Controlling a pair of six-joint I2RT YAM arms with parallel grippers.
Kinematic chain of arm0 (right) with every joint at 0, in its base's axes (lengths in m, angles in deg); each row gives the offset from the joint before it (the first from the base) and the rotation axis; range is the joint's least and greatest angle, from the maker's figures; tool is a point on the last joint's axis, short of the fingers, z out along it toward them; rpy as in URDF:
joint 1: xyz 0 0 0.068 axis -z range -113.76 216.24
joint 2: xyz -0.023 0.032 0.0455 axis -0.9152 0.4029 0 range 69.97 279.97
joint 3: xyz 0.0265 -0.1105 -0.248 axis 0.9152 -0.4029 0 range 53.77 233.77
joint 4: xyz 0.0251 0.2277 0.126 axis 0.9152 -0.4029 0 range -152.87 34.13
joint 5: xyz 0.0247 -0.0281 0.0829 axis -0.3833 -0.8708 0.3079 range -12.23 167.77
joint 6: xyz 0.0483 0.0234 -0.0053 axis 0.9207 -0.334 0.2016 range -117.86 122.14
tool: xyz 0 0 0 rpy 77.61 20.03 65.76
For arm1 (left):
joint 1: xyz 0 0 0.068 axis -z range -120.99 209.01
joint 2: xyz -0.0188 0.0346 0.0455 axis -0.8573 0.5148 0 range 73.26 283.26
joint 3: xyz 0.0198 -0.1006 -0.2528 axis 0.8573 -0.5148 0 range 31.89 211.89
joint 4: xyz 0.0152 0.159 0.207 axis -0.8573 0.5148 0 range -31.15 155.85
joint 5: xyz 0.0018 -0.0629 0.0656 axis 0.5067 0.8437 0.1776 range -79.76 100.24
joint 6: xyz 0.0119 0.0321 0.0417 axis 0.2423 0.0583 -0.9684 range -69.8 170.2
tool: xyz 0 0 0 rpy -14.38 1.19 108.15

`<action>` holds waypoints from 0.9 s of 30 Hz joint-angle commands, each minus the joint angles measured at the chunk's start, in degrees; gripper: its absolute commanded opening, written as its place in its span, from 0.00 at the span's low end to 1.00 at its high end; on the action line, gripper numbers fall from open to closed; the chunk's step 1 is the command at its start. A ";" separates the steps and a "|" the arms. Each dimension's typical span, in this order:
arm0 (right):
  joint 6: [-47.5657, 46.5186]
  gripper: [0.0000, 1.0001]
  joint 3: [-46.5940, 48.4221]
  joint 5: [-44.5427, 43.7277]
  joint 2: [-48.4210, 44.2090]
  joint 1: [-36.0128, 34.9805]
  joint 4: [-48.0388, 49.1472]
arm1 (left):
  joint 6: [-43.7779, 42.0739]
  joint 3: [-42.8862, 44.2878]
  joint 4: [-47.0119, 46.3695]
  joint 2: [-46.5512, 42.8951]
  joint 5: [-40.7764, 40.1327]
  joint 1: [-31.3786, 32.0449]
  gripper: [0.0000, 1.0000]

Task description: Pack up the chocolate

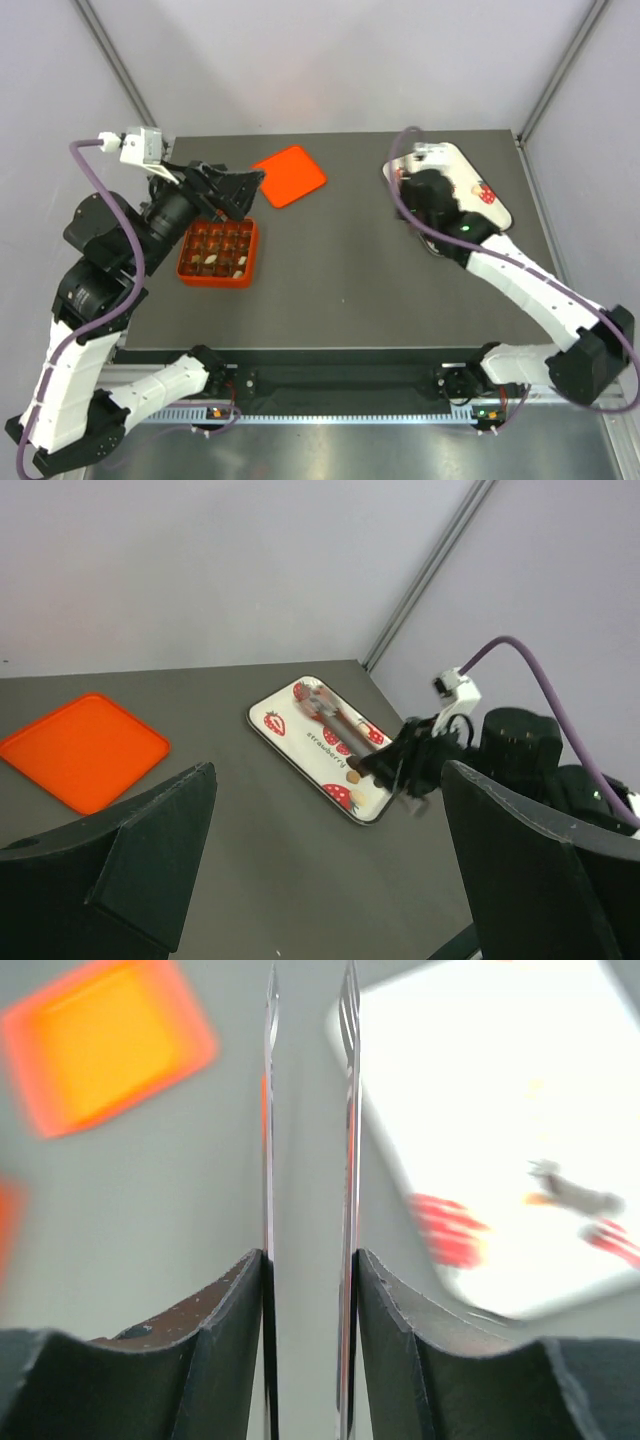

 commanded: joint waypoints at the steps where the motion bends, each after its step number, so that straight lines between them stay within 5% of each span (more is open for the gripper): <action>1: -0.99 0.40 -4.50 0.49 -4.95 11.77 -8.42 | 0.71 -2.57 -2.64 0.55 1.32 -0.15 0.99; 9: -2.23 0.41 -9.08 4.89 -5.40 30.05 -14.84 | 1.41 -5.48 -3.61 1.34 2.64 -0.15 0.99; 27: -3.29 0.43 -13.74 11.49 -0.84 39.03 -9.40 | 1.32 -6.63 -3.88 1.60 2.46 -0.15 0.99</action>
